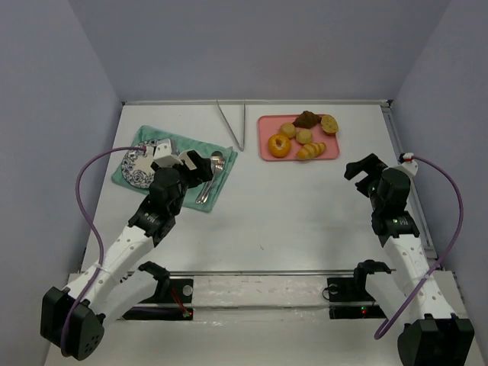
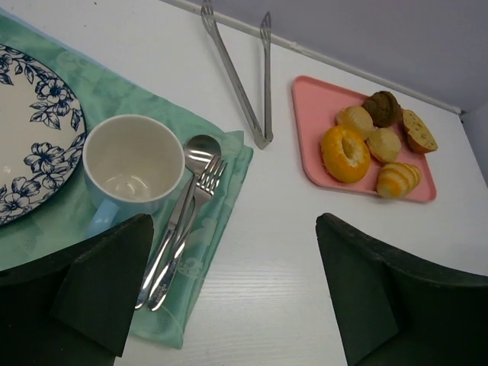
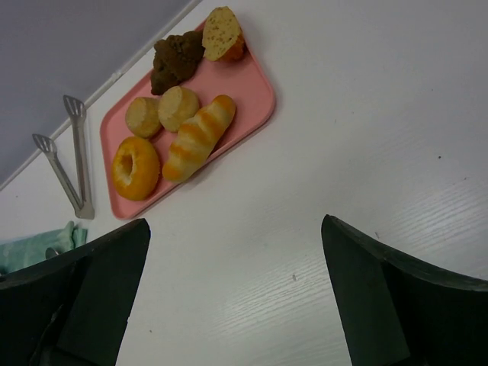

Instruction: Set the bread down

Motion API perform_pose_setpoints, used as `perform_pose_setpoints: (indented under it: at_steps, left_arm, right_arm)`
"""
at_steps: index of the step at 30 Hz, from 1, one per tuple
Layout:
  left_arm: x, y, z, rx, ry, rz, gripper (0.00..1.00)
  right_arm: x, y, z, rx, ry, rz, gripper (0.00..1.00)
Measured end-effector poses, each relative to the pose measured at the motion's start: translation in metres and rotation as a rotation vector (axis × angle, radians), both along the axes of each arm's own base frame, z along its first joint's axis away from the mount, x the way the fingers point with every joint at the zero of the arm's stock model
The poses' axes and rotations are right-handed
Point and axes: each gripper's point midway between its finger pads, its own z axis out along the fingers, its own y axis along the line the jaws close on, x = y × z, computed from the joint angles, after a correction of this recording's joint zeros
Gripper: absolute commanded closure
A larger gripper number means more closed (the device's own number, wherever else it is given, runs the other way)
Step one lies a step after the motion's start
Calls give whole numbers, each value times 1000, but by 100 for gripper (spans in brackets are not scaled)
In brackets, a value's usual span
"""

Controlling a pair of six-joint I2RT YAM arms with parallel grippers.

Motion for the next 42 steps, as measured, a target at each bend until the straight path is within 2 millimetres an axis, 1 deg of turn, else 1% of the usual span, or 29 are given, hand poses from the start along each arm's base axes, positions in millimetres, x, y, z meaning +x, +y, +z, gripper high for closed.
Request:
perform_pose_setpoints:
  at_steps: [6, 9, 13, 14, 20, 21, 23, 25, 26, 27, 30, 32, 34, 36, 39, 42]
  left_arm:
    - [7, 1, -11, 23, 32, 22, 1]
    - [18, -4, -13, 41, 52, 26, 1]
    - [43, -17, -11, 71, 70, 15, 1]
    - [51, -23, -9, 77, 73, 9, 1]
    - [125, -59, -3, 139, 106, -30, 1]
    - [141, -65, -4, 150, 113, -39, 1]
    - [180, -82, -1, 173, 116, -68, 1]
    - [207, -92, -19, 205, 147, -87, 1]
    - [217, -96, -27, 226, 168, -102, 1]
    - [229, -102, -39, 249, 190, -119, 1]
    - [251, -108, -74, 303, 264, -148, 1]
    - [259, -108, -96, 328, 321, -158, 1]
    - [272, -112, -108, 343, 345, -170, 1]
    - [281, -116, -119, 356, 360, -185, 1]
    - [291, -121, -129, 366, 374, -204, 1]
    - [294, -122, -141, 370, 394, -215, 1]
  right_arm:
    - [0, 0, 0, 0, 0, -1, 0]
    - [0, -1, 0, -2, 0, -8, 0]
    - [0, -3, 0, -5, 1, -16, 0]
    - [0, -3, -1, -5, 3, -17, 0]
    - [3, -3, -12, -9, 42, -17, 0]
    - [4, -4, -15, -10, 52, -18, 0]
    - [5, -4, -20, -11, 70, -20, 0]
    - [6, -5, -25, -13, 87, -24, 0]
    - [7, -5, -27, -16, 97, -25, 0]
    - [8, -5, -28, -18, 101, -25, 0]
    - [11, -6, -29, -22, 114, -24, 0]
    - [13, -6, -29, -23, 118, -24, 0]
    - [14, -6, -29, -25, 121, -24, 0]
    - [14, -7, -30, -28, 125, -26, 0]
    - [15, -7, -32, -31, 133, -28, 0]
    - [15, -8, -33, -33, 137, -31, 0]
